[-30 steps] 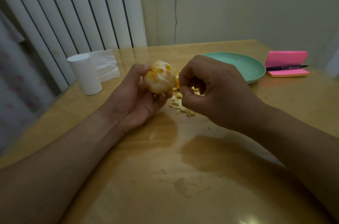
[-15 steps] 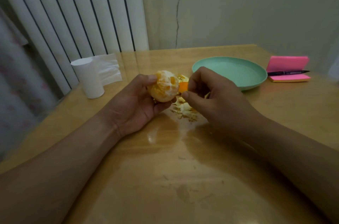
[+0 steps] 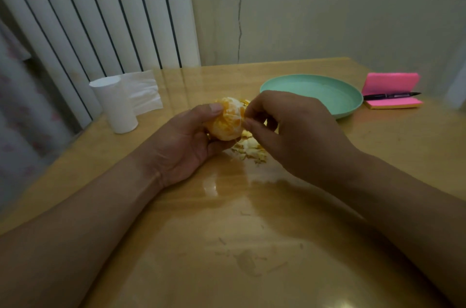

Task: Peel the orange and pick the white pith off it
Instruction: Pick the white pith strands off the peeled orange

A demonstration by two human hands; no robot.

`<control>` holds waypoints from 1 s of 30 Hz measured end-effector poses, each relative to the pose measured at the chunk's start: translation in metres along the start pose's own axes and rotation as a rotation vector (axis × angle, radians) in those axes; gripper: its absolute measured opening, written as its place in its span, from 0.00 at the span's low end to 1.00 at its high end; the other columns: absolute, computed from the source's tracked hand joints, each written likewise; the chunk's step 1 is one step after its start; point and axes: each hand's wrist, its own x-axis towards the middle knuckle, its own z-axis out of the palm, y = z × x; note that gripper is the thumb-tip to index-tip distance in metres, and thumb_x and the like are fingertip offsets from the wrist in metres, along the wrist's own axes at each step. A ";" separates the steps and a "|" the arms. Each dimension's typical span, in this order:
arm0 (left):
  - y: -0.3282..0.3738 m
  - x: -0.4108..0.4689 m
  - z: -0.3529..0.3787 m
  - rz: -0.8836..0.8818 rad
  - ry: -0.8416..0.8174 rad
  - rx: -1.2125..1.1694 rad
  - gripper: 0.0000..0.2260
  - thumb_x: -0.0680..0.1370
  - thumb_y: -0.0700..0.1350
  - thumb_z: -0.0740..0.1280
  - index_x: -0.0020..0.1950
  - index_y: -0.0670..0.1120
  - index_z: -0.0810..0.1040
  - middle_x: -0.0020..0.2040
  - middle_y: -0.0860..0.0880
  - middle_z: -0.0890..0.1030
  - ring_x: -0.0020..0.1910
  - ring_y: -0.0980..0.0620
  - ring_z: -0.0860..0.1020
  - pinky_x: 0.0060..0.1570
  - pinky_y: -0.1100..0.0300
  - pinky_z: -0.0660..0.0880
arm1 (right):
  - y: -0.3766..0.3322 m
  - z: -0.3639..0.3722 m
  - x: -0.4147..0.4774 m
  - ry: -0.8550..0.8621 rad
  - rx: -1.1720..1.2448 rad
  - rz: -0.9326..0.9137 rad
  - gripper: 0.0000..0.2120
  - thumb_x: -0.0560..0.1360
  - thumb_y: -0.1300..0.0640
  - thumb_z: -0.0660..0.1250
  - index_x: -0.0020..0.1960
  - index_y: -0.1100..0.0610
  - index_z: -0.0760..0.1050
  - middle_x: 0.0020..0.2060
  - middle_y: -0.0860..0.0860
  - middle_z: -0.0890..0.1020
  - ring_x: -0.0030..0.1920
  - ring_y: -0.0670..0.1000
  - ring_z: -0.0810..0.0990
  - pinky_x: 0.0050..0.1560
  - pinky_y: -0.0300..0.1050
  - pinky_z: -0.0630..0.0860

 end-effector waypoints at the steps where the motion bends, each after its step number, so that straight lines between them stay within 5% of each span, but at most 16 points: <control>1: 0.000 0.000 0.000 0.005 0.007 0.020 0.21 0.80 0.48 0.69 0.70 0.39 0.79 0.62 0.40 0.83 0.57 0.46 0.83 0.52 0.57 0.83 | -0.001 -0.001 0.001 0.001 -0.051 -0.035 0.04 0.80 0.53 0.72 0.52 0.52 0.81 0.42 0.45 0.81 0.40 0.48 0.78 0.40 0.50 0.77; 9: -0.002 0.002 0.003 0.056 0.035 0.115 0.27 0.81 0.48 0.70 0.75 0.33 0.72 0.65 0.38 0.80 0.62 0.43 0.80 0.58 0.53 0.82 | -0.006 -0.003 0.005 0.019 -0.161 -0.095 0.04 0.77 0.54 0.68 0.47 0.54 0.78 0.37 0.48 0.79 0.36 0.52 0.75 0.34 0.49 0.71; 12: -0.002 0.000 0.005 0.066 -0.001 0.082 0.27 0.82 0.48 0.68 0.76 0.33 0.72 0.68 0.37 0.78 0.65 0.42 0.79 0.64 0.51 0.81 | -0.005 0.000 0.003 0.071 -0.050 -0.010 0.02 0.77 0.56 0.71 0.47 0.54 0.78 0.36 0.46 0.78 0.36 0.49 0.75 0.36 0.46 0.72; 17: 0.000 -0.003 0.007 0.069 -0.026 -0.087 0.19 0.80 0.47 0.67 0.68 0.39 0.79 0.64 0.40 0.83 0.60 0.45 0.83 0.55 0.56 0.83 | 0.002 0.002 -0.003 0.052 0.254 0.244 0.04 0.76 0.56 0.73 0.45 0.49 0.79 0.35 0.43 0.80 0.38 0.43 0.79 0.38 0.32 0.72; 22: 0.002 -0.004 0.004 0.052 -0.024 -0.127 0.20 0.80 0.46 0.67 0.70 0.39 0.78 0.65 0.39 0.83 0.60 0.44 0.83 0.55 0.56 0.83 | 0.005 0.003 -0.002 0.004 0.321 0.266 0.04 0.83 0.55 0.69 0.51 0.50 0.83 0.39 0.44 0.84 0.43 0.46 0.83 0.43 0.43 0.78; 30: 0.003 -0.004 0.002 0.060 -0.046 -0.081 0.19 0.80 0.45 0.67 0.69 0.39 0.79 0.64 0.40 0.83 0.62 0.45 0.82 0.58 0.55 0.82 | 0.001 0.003 -0.003 -0.016 0.296 0.229 0.05 0.82 0.48 0.70 0.53 0.49 0.82 0.40 0.41 0.83 0.44 0.44 0.82 0.43 0.41 0.78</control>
